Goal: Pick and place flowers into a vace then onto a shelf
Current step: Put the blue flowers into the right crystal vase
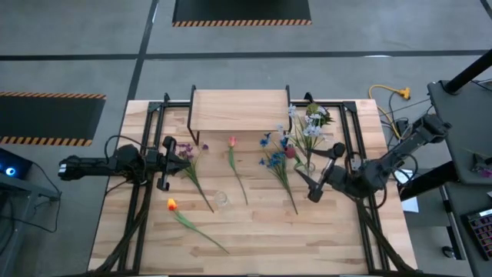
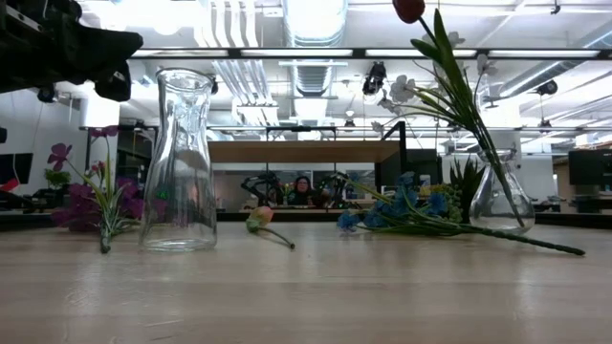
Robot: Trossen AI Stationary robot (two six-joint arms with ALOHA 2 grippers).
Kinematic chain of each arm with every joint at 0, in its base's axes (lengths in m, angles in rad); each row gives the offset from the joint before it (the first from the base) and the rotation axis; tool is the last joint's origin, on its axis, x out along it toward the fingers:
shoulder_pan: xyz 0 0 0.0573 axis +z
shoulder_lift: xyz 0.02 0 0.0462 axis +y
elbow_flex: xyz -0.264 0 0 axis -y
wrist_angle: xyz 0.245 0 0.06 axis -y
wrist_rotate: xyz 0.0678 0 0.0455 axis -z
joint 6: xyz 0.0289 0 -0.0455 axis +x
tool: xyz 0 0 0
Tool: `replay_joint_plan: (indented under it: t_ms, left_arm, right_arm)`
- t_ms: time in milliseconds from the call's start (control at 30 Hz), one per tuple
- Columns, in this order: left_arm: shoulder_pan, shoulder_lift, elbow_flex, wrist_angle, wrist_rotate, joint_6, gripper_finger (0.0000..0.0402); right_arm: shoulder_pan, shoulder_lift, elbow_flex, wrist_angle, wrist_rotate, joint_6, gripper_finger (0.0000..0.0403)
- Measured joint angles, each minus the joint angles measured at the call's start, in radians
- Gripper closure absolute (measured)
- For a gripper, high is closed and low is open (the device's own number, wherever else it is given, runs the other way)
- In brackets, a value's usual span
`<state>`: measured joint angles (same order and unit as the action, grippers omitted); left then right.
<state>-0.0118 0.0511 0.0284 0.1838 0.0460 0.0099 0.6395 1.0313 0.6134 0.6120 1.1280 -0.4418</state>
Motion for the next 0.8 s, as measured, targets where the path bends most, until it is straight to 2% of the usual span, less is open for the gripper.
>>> replay_joint_plan:
  t_ms: [133, 267, 433, 567, 800]
  left_arm:
    - [0.0, 0.0, 0.0, 0.0, 0.0, 0.0, 0.0402]
    - [0.0, 0.0, 0.0, 0.0, 0.0, 0.0, 0.0402]
    - [0.0, 0.0, 0.0, 0.0, 0.0, 0.0, 0.0402]
    - [0.0, 0.0, 0.0, 0.0, 0.0, 0.0, 0.0402]
    - [0.0, 0.0, 0.0, 0.0, 0.0, 0.0, 0.0402]
  right_arm:
    - [0.045, 0.005, 0.034, -0.149, 0.103, 0.194, 0.0075]
    - [0.094, 0.018, 0.067, -0.243, 0.106, 0.333, 0.0075]
    - [0.152, 0.068, 0.107, -0.242, 0.106, 0.417, 0.0075]
    - [0.162, 0.168, 0.145, -0.241, 0.152, 0.569, 0.0076]
    - [0.196, 0.385, 0.27, -0.241, 0.228, 0.607, 0.0076]
